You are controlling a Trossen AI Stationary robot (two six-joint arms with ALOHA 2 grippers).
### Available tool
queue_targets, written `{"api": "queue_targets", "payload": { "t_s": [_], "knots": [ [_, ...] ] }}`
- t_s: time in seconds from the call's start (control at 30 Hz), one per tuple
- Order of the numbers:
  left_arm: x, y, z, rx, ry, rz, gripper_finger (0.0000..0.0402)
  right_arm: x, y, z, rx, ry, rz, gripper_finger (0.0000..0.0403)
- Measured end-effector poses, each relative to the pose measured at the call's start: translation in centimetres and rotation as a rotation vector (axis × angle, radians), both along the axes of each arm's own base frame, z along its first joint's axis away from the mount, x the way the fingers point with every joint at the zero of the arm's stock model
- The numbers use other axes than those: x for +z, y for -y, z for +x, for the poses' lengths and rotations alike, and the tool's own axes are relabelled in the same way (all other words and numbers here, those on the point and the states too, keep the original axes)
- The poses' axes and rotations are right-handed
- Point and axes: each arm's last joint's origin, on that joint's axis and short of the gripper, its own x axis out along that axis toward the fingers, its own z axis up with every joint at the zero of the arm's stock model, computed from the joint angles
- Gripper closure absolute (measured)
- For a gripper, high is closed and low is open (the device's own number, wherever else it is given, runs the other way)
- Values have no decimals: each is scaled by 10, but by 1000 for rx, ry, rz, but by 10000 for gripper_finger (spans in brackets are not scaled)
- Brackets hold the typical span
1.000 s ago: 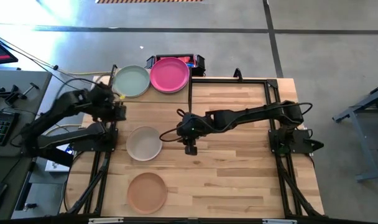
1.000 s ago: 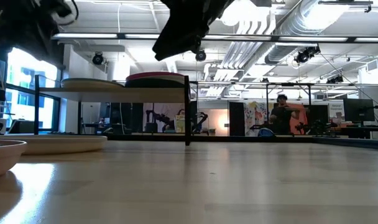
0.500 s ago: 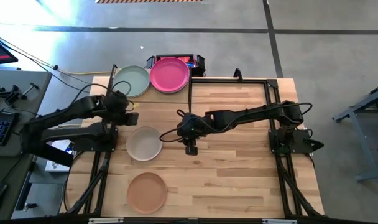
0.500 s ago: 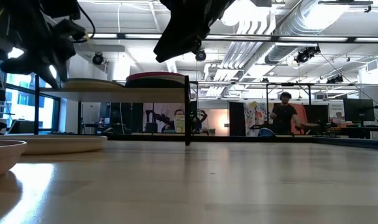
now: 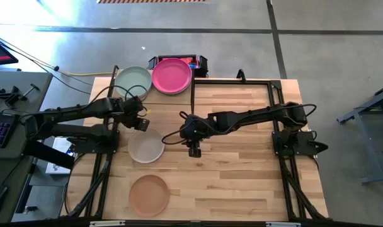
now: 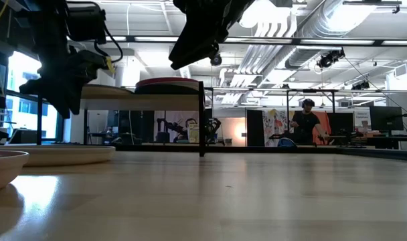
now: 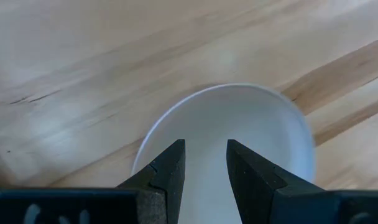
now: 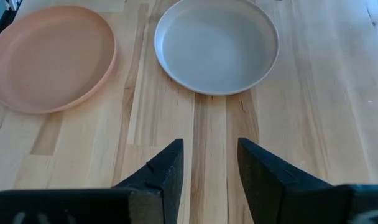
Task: Place and stack plates onto a shelf
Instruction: Stack the white plate on the light blue plate on the shelf
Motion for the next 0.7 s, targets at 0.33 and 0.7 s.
{"api": "queue_targets", "payload": {
  "t_s": [0.33, 0.7],
  "knots": [
    [-19, -5, 12, -71, -142, -11, 296, -1, 0, -1, 0, -11, -1, 274],
    [-33, -2, 20, -142, -239, -19, 296, -2, 0, -2, 0, -29, -2, 274]
  ]
}}
